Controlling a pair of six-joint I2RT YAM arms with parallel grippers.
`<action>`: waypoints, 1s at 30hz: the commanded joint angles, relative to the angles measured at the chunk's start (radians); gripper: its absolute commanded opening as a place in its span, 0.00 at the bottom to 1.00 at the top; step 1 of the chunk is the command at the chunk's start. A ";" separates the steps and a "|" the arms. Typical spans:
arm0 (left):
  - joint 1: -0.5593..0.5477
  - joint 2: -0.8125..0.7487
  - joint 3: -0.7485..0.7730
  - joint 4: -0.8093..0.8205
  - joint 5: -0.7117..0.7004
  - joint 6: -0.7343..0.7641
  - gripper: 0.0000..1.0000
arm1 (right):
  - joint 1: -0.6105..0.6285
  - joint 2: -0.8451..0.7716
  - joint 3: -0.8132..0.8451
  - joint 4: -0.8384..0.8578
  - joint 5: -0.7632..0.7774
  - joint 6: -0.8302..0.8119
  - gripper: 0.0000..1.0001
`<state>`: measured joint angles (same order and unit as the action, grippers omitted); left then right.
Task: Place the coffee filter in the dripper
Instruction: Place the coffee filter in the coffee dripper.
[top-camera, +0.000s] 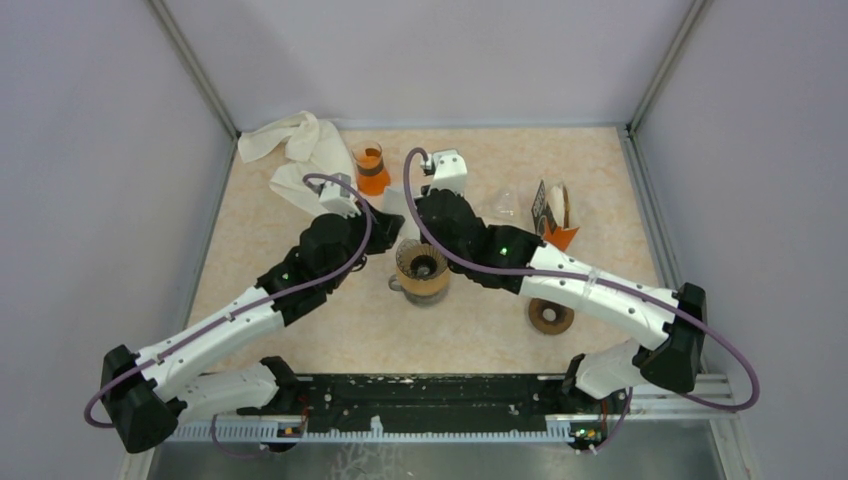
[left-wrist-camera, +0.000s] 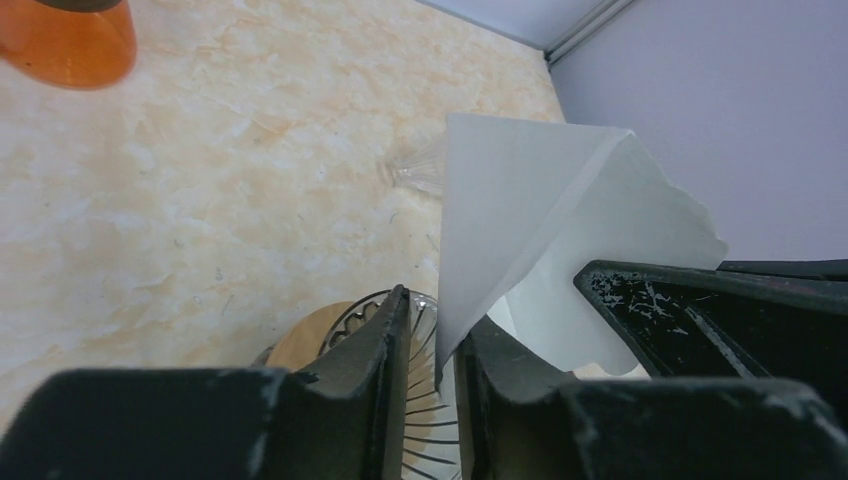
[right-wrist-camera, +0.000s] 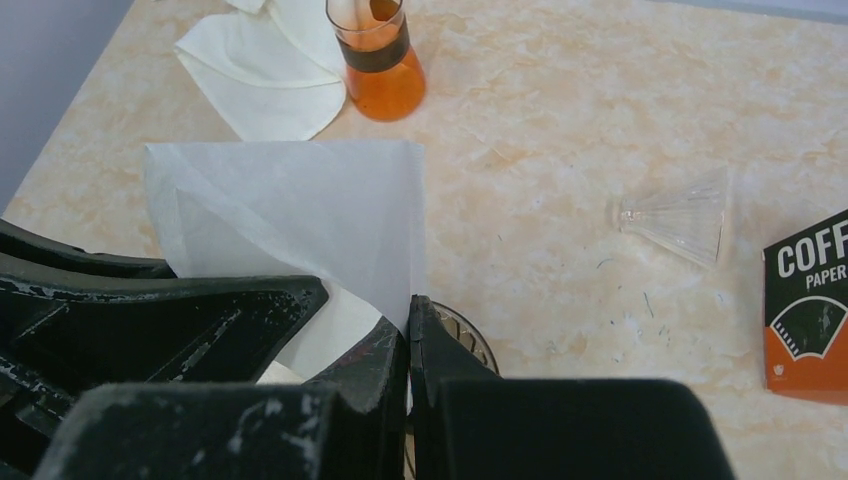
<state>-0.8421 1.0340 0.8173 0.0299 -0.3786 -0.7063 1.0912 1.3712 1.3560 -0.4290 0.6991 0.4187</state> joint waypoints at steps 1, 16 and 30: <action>-0.007 -0.014 0.033 -0.052 -0.029 0.021 0.22 | 0.012 -0.006 -0.011 0.056 0.016 -0.032 0.00; -0.006 0.050 0.269 -0.453 0.097 0.051 0.00 | 0.012 -0.009 0.065 -0.159 -0.128 -0.031 0.00; -0.007 0.052 0.318 -0.562 0.229 0.043 0.00 | 0.012 -0.090 -0.001 -0.094 -0.118 -0.046 0.30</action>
<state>-0.8429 1.0927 1.0863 -0.5026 -0.2012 -0.6746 1.0912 1.3327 1.3529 -0.5838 0.5747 0.3855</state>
